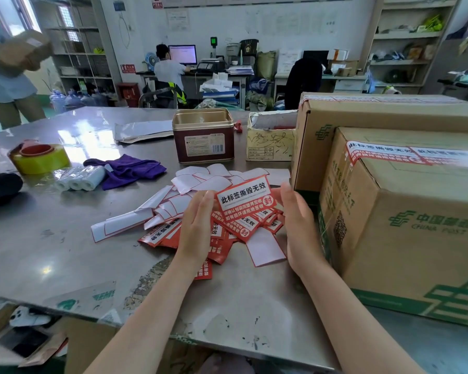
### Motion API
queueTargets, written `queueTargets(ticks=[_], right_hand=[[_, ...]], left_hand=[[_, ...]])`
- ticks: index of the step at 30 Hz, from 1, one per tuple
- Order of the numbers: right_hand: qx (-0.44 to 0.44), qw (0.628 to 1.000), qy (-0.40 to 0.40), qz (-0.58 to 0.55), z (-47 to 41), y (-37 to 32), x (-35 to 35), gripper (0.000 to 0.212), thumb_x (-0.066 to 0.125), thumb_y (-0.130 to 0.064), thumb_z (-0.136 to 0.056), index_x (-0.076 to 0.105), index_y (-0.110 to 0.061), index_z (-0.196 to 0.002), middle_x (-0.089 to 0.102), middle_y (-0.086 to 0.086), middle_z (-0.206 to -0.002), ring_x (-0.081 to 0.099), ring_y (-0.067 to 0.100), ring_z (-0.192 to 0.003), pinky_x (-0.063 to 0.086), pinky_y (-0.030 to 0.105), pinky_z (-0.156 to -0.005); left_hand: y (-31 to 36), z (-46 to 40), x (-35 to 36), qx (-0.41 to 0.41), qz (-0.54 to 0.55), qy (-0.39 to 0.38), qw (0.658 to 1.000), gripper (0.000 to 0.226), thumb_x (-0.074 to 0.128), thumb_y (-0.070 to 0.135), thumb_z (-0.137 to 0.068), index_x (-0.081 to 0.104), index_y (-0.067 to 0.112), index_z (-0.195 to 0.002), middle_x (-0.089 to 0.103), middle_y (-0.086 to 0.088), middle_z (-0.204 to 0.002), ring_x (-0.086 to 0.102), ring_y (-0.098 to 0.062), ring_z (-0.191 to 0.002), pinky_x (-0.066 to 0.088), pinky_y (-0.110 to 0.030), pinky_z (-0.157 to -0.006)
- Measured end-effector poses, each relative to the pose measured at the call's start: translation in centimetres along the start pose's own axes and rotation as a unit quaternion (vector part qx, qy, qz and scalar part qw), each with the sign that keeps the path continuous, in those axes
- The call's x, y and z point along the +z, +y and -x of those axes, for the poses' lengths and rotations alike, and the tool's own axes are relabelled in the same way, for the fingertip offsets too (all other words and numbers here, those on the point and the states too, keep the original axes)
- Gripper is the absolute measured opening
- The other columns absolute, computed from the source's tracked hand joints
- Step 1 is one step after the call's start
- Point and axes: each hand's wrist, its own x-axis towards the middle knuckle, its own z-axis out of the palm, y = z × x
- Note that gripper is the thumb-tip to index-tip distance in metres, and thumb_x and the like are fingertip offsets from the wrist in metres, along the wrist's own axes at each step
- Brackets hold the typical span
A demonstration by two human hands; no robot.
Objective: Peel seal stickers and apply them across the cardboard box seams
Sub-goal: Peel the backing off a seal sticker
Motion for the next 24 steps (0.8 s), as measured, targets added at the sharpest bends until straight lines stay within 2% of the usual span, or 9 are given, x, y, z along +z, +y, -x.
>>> queueTargets(ticks=[2, 4, 6, 9, 14, 16, 18, 21, 24], right_hand=[[-0.013, 1.0, -0.01, 0.013, 0.1, 0.4, 0.2, 0.044, 0.046, -0.071, -0.072, 0.055, -0.036, -0.096, 0.067, -0.014, -0.093, 0.069, 0.002, -0.081, 0.056, 0.021, -0.073], [-0.023, 0.999, -0.021, 0.022, 0.1, 0.6, 0.2, 0.047, 0.051, -0.073, -0.068, 0.054, -0.037, -0.097, 0.068, -0.007, -0.105, 0.067, 0.011, -0.095, 0.055, 0.032, -0.083], [-0.027, 0.999, -0.007, 0.033, 0.1, 0.6, 0.1, 0.033, 0.055, -0.061, -0.076, 0.054, -0.035, -0.096, 0.067, -0.004, -0.107, 0.066, 0.012, -0.096, 0.055, 0.028, -0.08], [-0.042, 0.997, 0.038, 0.06, -0.1, 0.7, -0.1, 0.004, 0.057, -0.036, -0.089, 0.056, -0.035, -0.086, 0.065, -0.009, -0.093, 0.065, 0.008, -0.085, 0.052, 0.015, -0.064], [-0.084, 0.985, 0.057, 0.138, 0.1, 1.1, -0.3, 0.009, 0.055, -0.031, -0.092, 0.061, -0.026, -0.088, 0.066, -0.008, -0.09, 0.065, 0.009, -0.084, 0.053, 0.02, -0.065], [-0.118, 0.973, 0.062, 0.189, 0.1, 1.2, -0.3, 0.018, 0.053, -0.031, -0.092, 0.064, -0.018, -0.098, 0.065, -0.006, -0.091, 0.062, 0.005, -0.082, 0.049, 0.012, -0.061], [-0.133, 0.962, 0.071, 0.227, 0.3, 1.3, -0.3, 0.025, 0.052, -0.032, -0.093, 0.065, -0.015, -0.104, 0.065, -0.006, -0.092, 0.061, 0.004, -0.08, 0.049, 0.011, -0.06], [-0.135, 0.952, 0.077, 0.264, 0.8, 1.1, -0.1, 0.03, 0.05, -0.036, -0.093, 0.067, -0.015, -0.108, 0.069, -0.001, -0.097, 0.064, 0.011, -0.081, 0.057, 0.027, -0.063], [-0.156, 0.932, 0.086, 0.316, 1.7, 0.1, 0.1, 0.031, 0.049, -0.037, -0.094, 0.067, -0.016, -0.108, 0.068, -0.002, -0.094, 0.064, 0.013, -0.078, 0.057, 0.037, -0.064]], left_hand=[[0.0, 0.0, 0.0, 0.01, -0.014, -0.004, 1.0, 0.04, 0.032, 0.029, -0.1, 0.058, 0.0, -0.105, 0.065, 0.001, -0.094, 0.062, 0.009, -0.076, 0.048, -0.007, -0.063], [-0.1, 0.0, 0.0, 0.013, -0.025, -0.012, 1.0, 0.036, 0.033, 0.028, -0.1, 0.058, 0.001, -0.101, 0.064, 0.001, -0.091, 0.061, 0.009, -0.074, 0.047, -0.007, -0.061], [-0.1, 0.0, 0.0, 0.017, -0.041, -0.023, 0.999, 0.03, 0.037, 0.026, -0.1, 0.059, 0.008, -0.094, 0.065, 0.002, -0.089, 0.062, 0.007, -0.073, 0.047, -0.009, -0.061], [-0.3, 0.0, 0.0, 0.027, -0.076, -0.022, 0.996, 0.024, 0.042, 0.026, -0.098, 0.061, 0.014, -0.09, 0.064, 0.007, -0.083, 0.061, 0.005, -0.072, 0.045, -0.007, -0.059], [-1.0, -0.5, 0.0, 0.048, -0.185, 0.01, 0.982, 0.016, 0.049, 0.032, -0.095, 0.058, 0.02, -0.088, 0.064, 0.008, -0.083, 0.062, -0.002, -0.075, 0.049, -0.01, -0.062], [-1.6, -0.7, -0.2, 0.077, -0.231, 0.03, 0.969, 0.019, 0.05, 0.033, -0.095, 0.055, 0.023, -0.079, 0.064, 0.005, -0.08, 0.063, -0.013, -0.08, 0.052, -0.029, -0.072], [-1.9, -0.8, -0.3, 0.089, -0.275, 0.043, 0.956, 0.023, 0.05, 0.032, -0.095, 0.052, 0.02, -0.076, 0.059, 0.004, -0.077, 0.057, -0.023, -0.089, 0.045, -0.039, -0.08], [-1.4, -0.5, -0.1, 0.091, -0.298, 0.053, 0.949, 0.021, 0.048, 0.029, -0.096, 0.051, 0.017, -0.079, 0.054, 0.004, -0.081, 0.05, -0.022, -0.093, 0.04, -0.042, -0.09], [-1.0, 0.1, -0.2, 0.096, -0.309, 0.051, 0.945, 0.024, 0.047, 0.028, -0.097, 0.056, 0.01, -0.084, 0.06, -0.003, -0.088, 0.045, -0.018, -0.094, 0.036, -0.041, -0.097]])
